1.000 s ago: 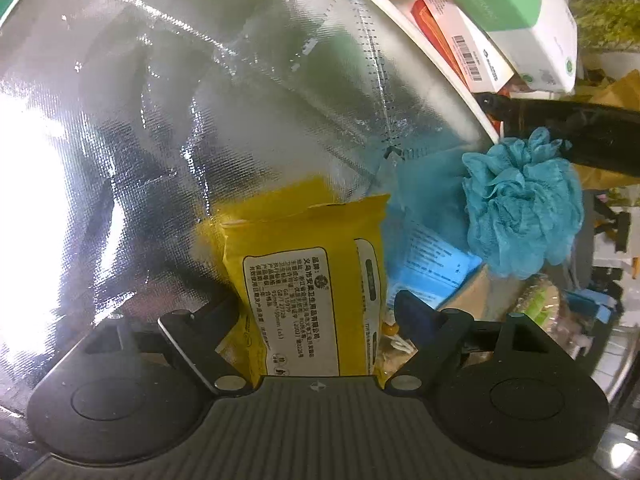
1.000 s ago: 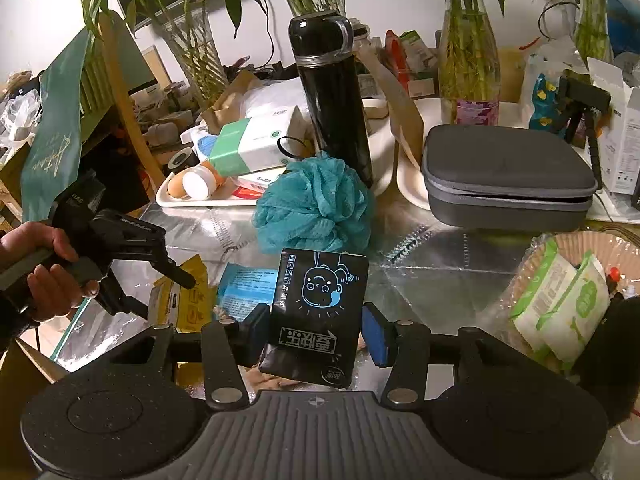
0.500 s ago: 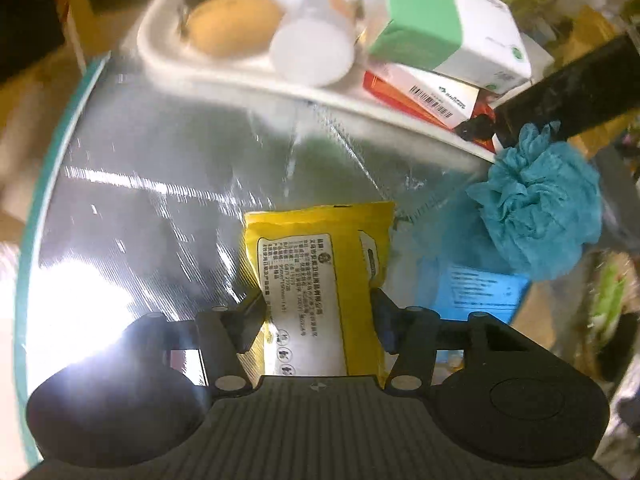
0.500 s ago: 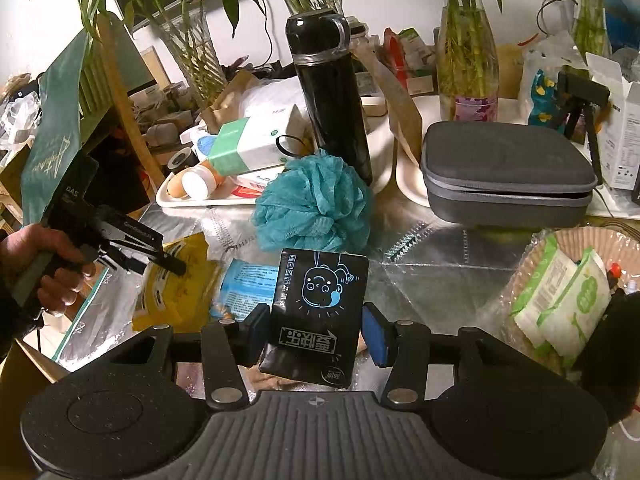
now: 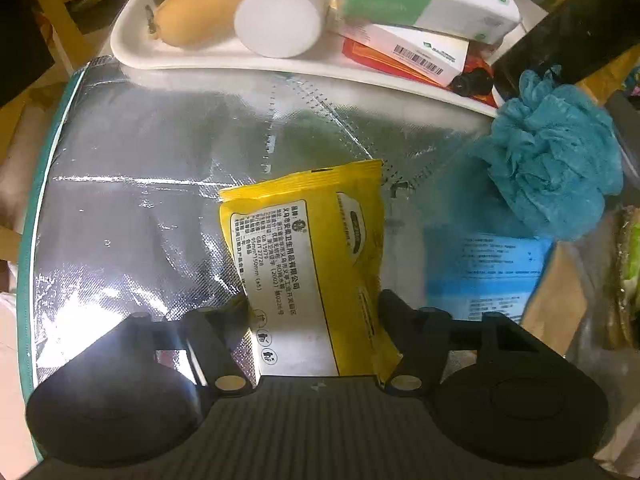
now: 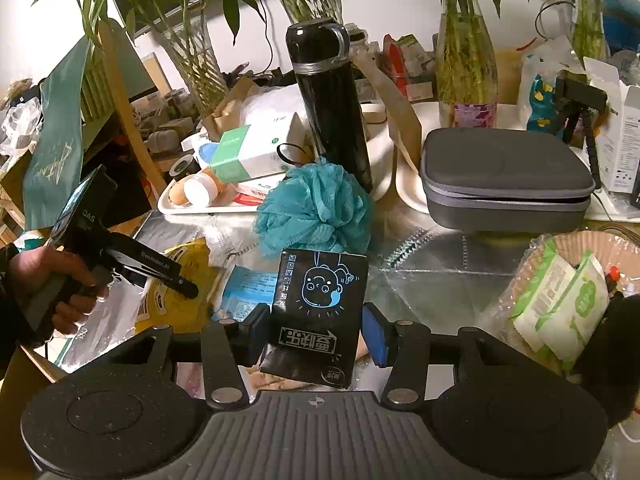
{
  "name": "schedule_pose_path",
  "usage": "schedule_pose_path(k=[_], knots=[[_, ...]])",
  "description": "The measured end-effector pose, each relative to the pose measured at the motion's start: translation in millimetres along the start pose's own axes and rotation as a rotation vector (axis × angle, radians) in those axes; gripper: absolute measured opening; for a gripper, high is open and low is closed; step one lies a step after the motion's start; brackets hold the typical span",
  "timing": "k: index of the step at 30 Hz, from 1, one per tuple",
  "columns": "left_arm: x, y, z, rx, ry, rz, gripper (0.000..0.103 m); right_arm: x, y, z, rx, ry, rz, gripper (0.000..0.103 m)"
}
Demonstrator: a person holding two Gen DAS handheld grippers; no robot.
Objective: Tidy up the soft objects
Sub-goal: 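Carry the yellow packet over the box and open the left gripper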
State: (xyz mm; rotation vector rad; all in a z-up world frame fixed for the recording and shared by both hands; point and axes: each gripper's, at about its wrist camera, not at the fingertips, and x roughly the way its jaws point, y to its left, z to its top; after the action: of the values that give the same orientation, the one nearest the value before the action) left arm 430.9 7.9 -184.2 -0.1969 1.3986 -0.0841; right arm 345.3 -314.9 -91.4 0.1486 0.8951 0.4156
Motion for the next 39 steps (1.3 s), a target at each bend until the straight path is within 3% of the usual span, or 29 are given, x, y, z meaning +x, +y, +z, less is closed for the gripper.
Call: schedule_pose_path(k=[6, 13, 24, 39], knots=[[-11.1, 4.3, -4.3, 0.003, -0.069, 0.012, 0.054, -7.5, 1.1, 1.5, -0.004, -0.034, 0.001, 0.052], [-53.8, 11.0, -12.8, 0.030, -0.191, -0.020, 0.053, -26.1, 6.3, 3.3, 0.010, -0.071, 0.043, 0.052], [-118.4, 13.3, -36.8, 0.090, -0.357, -0.014, 0.053, -62.4, 42.5, -0.3, -0.074, -0.089, 0.059, 0.052], [-208.2, 4.0, -99.5, 0.150, -0.467, -0.074, 0.053, -119.5, 84.7, -16.1, -0.159, -0.110, 0.083, 0.052]])
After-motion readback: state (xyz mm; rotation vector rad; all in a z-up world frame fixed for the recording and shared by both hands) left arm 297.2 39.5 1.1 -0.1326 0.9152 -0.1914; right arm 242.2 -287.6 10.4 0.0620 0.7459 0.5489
